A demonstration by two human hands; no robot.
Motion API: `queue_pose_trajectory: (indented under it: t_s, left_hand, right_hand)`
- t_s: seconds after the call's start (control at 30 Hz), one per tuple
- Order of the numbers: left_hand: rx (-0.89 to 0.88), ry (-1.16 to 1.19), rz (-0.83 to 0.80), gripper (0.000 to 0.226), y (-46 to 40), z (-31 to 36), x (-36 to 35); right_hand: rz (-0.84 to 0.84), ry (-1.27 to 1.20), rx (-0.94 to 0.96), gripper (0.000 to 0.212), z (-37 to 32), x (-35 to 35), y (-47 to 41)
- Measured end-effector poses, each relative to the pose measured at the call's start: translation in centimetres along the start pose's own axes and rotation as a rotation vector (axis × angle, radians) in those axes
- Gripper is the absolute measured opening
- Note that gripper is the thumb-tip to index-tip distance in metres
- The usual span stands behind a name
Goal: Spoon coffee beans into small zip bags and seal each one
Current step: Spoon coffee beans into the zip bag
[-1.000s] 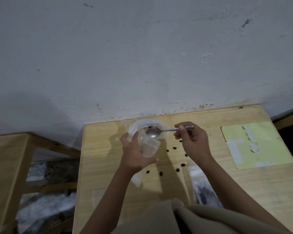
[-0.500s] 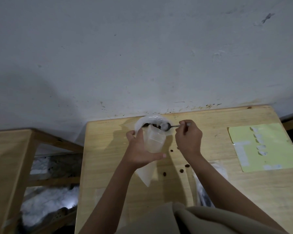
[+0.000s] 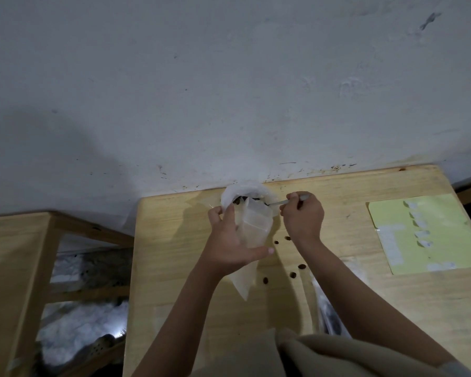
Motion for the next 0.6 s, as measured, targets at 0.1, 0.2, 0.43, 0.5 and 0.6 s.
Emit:
queue_pose_trajectory:
  t_s: [0.1,0.2,0.43,0.5,0.6]
  left_hand:
    - [-0.045,0.018,0.014,0.106,0.5,1.2,0.5]
    - [-0.044,0.015,0.008,0.107,0.8,1.9,0.8]
    - [0.002,0.055,0.006,0.103,0.8,1.3,1.2]
    - [0.026,0.059,0.002,0.105,0.7,0.9,1.5]
    - [0.04,0.043,-0.003,0.115,0.7,0.4,1.8]
  right_hand:
    - [0.106,-0.046,-0.058,0.023,-0.1,0.0,0.9]
    - [0.178,-0.139,-0.18,0.023,0.3,0.1,2.2]
    - [0.059,-0.604,-0.567,0.019,3.7,-3.3,3.9]
    - [0.028,-0.647,-0.63,0.019,4.5,-3.8,4.0]
    - [0.015,-0.683,-0.658,0.018,5.1,-3.6,4.0]
Point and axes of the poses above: each hand's wrist, its own y-axis away from the middle knuckle, its own x-axis out of the back of the hand, z = x × y, the point moved 9 cm from there along -y, towards the middle knuckle, and after that the axes turned 7 degrees about x, right-handed, at the moved point
